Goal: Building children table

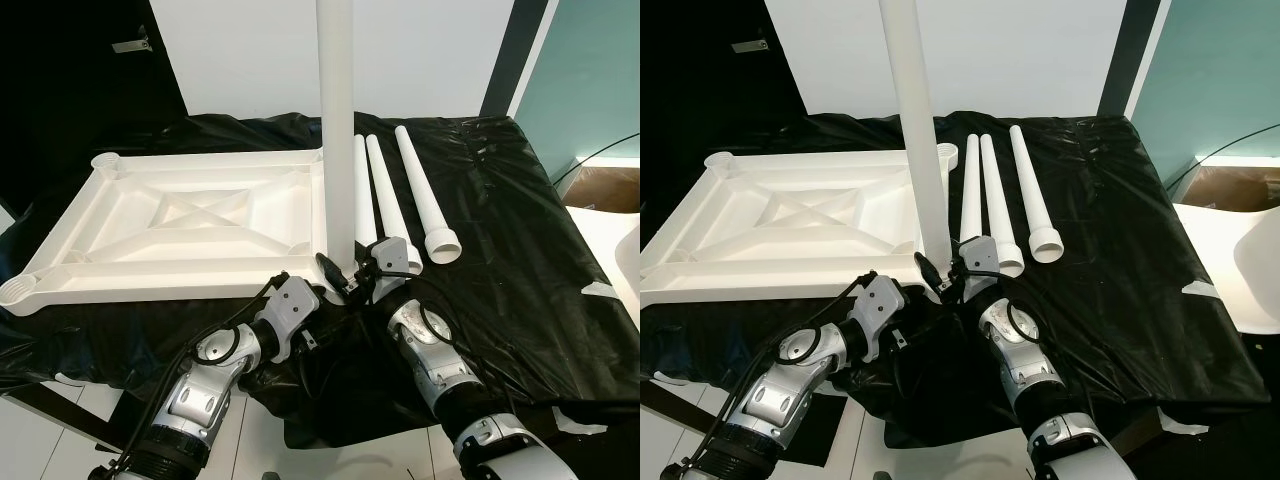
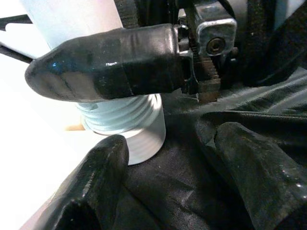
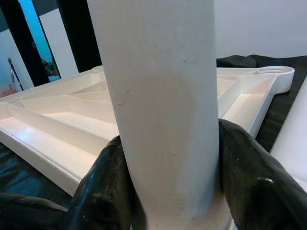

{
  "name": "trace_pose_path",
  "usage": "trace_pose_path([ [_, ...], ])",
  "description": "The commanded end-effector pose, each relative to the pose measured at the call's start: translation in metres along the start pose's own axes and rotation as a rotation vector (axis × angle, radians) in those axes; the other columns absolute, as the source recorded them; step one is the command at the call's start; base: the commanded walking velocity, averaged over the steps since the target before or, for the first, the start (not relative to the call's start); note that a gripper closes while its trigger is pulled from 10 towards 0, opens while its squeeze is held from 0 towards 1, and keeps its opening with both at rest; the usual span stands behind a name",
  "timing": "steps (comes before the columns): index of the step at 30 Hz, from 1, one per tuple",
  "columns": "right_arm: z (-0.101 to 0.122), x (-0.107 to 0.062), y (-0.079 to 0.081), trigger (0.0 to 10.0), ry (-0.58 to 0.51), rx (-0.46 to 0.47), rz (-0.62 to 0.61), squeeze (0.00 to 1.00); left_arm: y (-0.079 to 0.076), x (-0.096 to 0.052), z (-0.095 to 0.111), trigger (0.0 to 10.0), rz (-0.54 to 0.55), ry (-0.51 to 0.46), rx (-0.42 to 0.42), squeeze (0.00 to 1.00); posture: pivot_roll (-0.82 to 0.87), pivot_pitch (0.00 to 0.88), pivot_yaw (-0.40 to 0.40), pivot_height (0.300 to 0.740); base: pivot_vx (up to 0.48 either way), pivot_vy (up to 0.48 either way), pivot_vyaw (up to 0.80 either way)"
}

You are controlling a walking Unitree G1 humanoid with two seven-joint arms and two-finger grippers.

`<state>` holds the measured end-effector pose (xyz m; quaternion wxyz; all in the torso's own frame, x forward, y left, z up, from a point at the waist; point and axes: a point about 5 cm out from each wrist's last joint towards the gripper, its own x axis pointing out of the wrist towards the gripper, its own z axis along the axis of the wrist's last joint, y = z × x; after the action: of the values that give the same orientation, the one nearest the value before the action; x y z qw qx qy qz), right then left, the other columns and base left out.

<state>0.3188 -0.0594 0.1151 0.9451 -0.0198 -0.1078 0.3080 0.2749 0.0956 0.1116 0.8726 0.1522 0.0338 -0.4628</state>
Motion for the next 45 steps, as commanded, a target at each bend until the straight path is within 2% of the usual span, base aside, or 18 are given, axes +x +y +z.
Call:
trace_pose_path([
  [1, -0.009, -0.001, 0.002, 10.0, 0.066, -0.006, 0.033, 0.58, 0.002, -0.001, -0.002, 10.0, 0.021, 0.011, 0.009, 0.0, 0.13, 0.0, 0.025, 0.74, 0.0, 0.0, 0.0],
  [2, -0.009, -0.001, 0.002, 10.0, 0.066, -0.006, 0.033, 0.58, 0.002, -0.001, -0.002, 10.0, 0.021, 0.011, 0.009, 0.0, 0.13, 0.0, 0.025, 0.74, 0.0, 0.0, 0.0],
  [3, -0.008, -0.001, 0.0, 10.0, 0.073, -0.005, 0.058, 1.0, 0.001, -0.001, -0.002, 10.0, 0.02, 0.011, 0.008, 0.0, 0.12, 0.0, 0.027, 0.74, 0.0, 0.0, 0.0],
  [7, -0.008, -0.003, -0.006, 10.0, 0.111, -0.028, 0.138, 0.97, 0.0, 0.0, -0.002, 10.0, 0.017, 0.008, 0.006, 0.0, 0.12, 0.0, 0.026, 0.74, 0.0, 0.0, 0.0],
  [8, -0.007, -0.004, -0.009, 10.0, 0.129, -0.051, 0.192, 0.0, 0.0, 0.0, -0.002, 10.0, 0.016, 0.007, 0.005, 0.0, 0.12, 0.0, 0.026, 0.74, 0.0, 0.0, 0.0],
  [11, -0.004, -0.005, -0.017, 10.0, 0.15, -0.101, 0.274, 0.0, 0.0, 0.001, -0.002, 10.0, 0.014, 0.006, 0.005, 0.0, 0.11, 0.0, 0.025, 0.74, 0.0, 0.0, 0.0],
  [16, -0.002, -0.005, -0.023, 10.0, 0.156, -0.121, 0.301, 0.0, 0.0, 0.002, -0.002, 10.0, 0.013, 0.005, 0.005, 0.0, 0.11, 0.0, 0.026, 0.74, 0.0, 0.0, 0.0],
  [17, 0.003, -0.002, -0.031, 4.2, 0.165, -0.141, 0.331, 0.0, 0.0, 0.002, -0.002, 10.0, 0.013, 0.004, 0.006, 0.0, 0.11, 0.0, 0.023, 0.74, 0.0, 0.0, 0.0],
  [19, 0.003, -0.002, -0.031, 4.2, 0.165, -0.141, 0.331, 0.0, 0.0, 0.002, -0.002, 10.0, 0.013, 0.004, 0.006, 0.0, 0.11, 0.0, 0.023, 0.74, 0.0, 0.0, 0.0],
  [20, 0.008, 0.0, -0.038, 0.0, 0.174, -0.155, 0.373, 0.0, 0.001, 0.003, -0.002, 10.0, 0.014, 0.004, 0.007, 0.0, 0.11, 0.0, 0.021, 0.74, 0.0, 0.0, 0.0],
  [22, 0.015, 0.004, -0.045, 0.0, 0.184, -0.162, 0.435, 0.0, 0.001, 0.003, -0.001, 10.0, 0.018, 0.003, 0.008, 0.0, 0.11, 0.0, 0.021, 0.74, 0.0, 0.0, 0.0],
  [28, 0.013, 0.002, -0.043, 0.0, 0.197, -0.136, 0.435, 0.0, 0.0, 0.001, -0.003, 10.0, 0.024, 0.005, 0.005, 0.0, 0.13, 0.0, 0.014, 0.74, 0.0, 0.0, 0.0],
  [30, 0.004, -0.003, -0.03, 0.0, 0.173, -0.085, 0.347, 0.0, -0.001, 0.0, -0.003, 10.0, 0.028, 0.006, 0.003, 0.0, 0.13, 0.0, 0.005, 0.74, 0.0, 0.0, 0.0],
  [31, 0.004, -0.003, -0.03, 0.0, 0.173, -0.085, 0.347, 0.0, -0.001, 0.0, -0.003, 10.0, 0.028, 0.006, 0.003, 0.0, 0.13, 0.0, 0.005, 0.74, 0.0, 0.0, 0.0],
  [33, 0.0, -0.011, -0.017, 0.0, 0.085, -0.043, 0.186, 0.0, 0.0, 0.0, -0.003, 10.0, 0.035, 0.005, 0.001, 0.0, 0.13, 0.0, 0.005, 0.74, 0.0, 0.0, 0.0],
  [38, -0.005, -0.027, 0.0, 0.0, -0.003, 0.035, 0.039, 0.0, 0.0, -0.001, -0.003, 10.0, 0.03, 0.006, 0.002, 0.0, 0.13, 0.0, 0.015, 0.74, 0.0, 0.0, 0.0],
  [43, -0.009, -0.027, -0.009, 0.0, 0.01, 0.04, 0.009, 0.0, 0.0, -0.001, -0.004, 10.0, 0.022, 0.008, 0.004, 0.0, 0.12, 0.0, 0.027, 0.74, 0.0, 0.0, 0.0],
  [45, -0.013, -0.033, -0.012, 0.1, 0.051, -0.003, 0.056, 0.0, 0.0, 0.001, -0.003, 10.0, 0.009, 0.009, 0.01, 0.0, 0.11, 0.0, 0.029, 0.74, 0.0, 0.0, 0.0],
])
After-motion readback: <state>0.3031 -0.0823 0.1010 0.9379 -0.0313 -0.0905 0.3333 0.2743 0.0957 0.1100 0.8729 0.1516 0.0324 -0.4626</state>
